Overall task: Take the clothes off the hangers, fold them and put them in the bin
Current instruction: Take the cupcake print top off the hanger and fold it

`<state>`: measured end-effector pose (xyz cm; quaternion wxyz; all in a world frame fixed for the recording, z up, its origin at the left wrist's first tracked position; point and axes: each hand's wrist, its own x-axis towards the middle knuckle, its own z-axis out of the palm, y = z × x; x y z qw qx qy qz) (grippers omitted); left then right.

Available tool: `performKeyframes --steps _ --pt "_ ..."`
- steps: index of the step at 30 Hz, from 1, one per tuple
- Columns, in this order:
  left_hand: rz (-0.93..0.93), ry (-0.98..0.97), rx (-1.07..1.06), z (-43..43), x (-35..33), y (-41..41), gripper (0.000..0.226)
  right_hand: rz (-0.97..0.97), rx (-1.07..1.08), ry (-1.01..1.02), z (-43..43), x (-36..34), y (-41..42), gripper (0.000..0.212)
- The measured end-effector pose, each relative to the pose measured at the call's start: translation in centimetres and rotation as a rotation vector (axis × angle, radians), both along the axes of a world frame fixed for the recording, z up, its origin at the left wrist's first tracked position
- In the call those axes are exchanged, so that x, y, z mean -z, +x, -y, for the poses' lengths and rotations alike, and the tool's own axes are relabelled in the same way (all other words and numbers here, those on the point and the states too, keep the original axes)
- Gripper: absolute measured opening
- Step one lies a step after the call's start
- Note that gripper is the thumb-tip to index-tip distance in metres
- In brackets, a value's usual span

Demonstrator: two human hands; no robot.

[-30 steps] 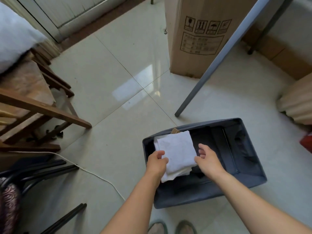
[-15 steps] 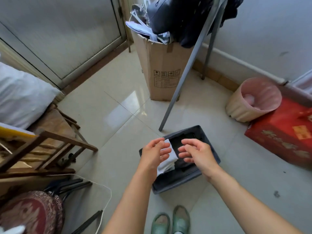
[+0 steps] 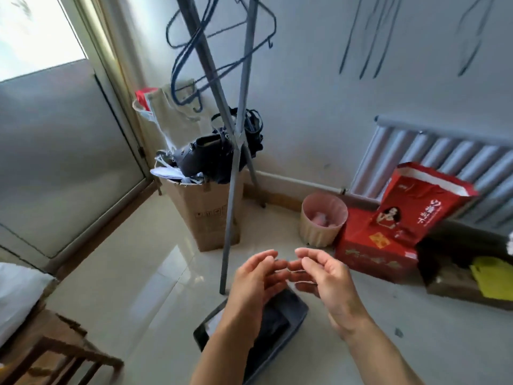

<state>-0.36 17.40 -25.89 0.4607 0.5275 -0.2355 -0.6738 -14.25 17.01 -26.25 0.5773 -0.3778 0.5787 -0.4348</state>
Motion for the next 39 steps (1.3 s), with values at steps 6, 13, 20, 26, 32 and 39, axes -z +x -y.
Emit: performKeyframes --steps 6,13,20,26,32,39 --pt "0.017 -0.185 0.268 -0.5 -6.9 -10.0 0.021 -0.079 0.256 -0.159 -4.7 -7.3 -10.0 0.018" --pt "-0.032 -0.275 0.46 -2.9 -10.8 -22.4 0.02 -0.132 0.51 -0.26 -9.4 -10.9 -21.8 0.017" --pt "-0.072 -0.286 0.593 -6.7 -13.6 -35.9 0.019 -0.298 0.63 -0.427 -13.6 -15.1 -35.9 0.019" --pt "-0.059 -0.319 0.615 -8.6 -15.9 -43.6 0.019 -0.689 0.81 -0.786 -13.9 -23.9 -46.9 0.012" --pt "0.008 -0.43 0.621 -9.1 -18.3 -47.3 0.02 -1.293 0.923 -0.618 -9.6 -28.3 -56.0 0.031" --pt "0.023 -0.458 0.582 -8.9 -19.0 -47.1 0.021 -1.237 0.707 -0.241 -6.1 -28.8 -57.9 0.022"
